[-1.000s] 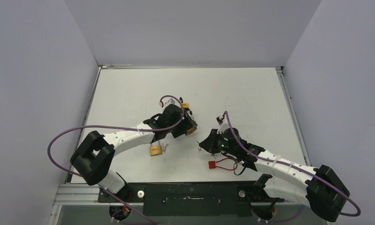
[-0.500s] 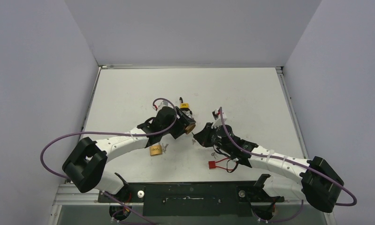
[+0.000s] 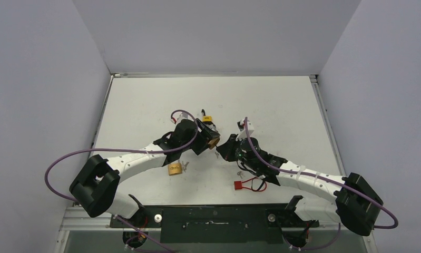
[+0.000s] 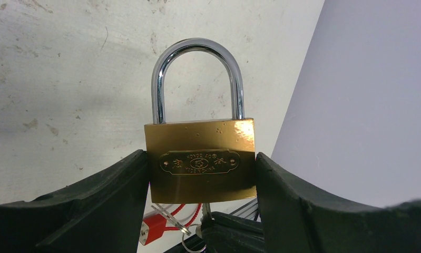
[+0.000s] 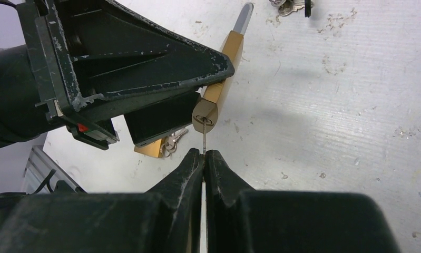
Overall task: Unlock with the key
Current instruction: Unlock the lock.
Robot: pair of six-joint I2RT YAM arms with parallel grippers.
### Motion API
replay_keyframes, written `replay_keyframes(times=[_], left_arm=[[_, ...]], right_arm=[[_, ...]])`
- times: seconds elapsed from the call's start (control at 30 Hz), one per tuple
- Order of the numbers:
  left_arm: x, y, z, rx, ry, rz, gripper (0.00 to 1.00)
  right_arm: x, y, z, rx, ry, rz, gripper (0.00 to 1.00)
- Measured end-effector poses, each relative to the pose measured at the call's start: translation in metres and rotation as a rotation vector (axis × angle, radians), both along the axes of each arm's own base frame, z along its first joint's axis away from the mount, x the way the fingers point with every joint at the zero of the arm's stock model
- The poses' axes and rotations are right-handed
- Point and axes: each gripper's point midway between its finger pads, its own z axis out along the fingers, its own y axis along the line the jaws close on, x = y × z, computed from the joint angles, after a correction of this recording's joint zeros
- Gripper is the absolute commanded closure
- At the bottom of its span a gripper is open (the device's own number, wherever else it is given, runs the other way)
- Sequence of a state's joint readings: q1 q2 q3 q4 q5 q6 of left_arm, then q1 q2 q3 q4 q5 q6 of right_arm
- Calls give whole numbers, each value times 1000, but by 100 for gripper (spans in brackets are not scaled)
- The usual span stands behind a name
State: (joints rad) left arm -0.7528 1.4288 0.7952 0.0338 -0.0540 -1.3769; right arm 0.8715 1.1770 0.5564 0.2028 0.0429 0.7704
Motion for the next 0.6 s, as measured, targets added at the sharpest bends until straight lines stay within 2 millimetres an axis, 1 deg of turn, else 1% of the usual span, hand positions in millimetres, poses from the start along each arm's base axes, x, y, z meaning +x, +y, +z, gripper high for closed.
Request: replay_keyframes(times=[0.27,0.4,0.6], left_arm=[[2,-1,3,-14,-11,4,96],[4,2,2,-12,-10,18,100],[8,7,-3,-18,0,56,100]], right_arm=[[5,-2,2,-12,-5,-29,100],[9,2,0,-25,12,-37,100],[15,8,-3,-44,67,-76,100]])
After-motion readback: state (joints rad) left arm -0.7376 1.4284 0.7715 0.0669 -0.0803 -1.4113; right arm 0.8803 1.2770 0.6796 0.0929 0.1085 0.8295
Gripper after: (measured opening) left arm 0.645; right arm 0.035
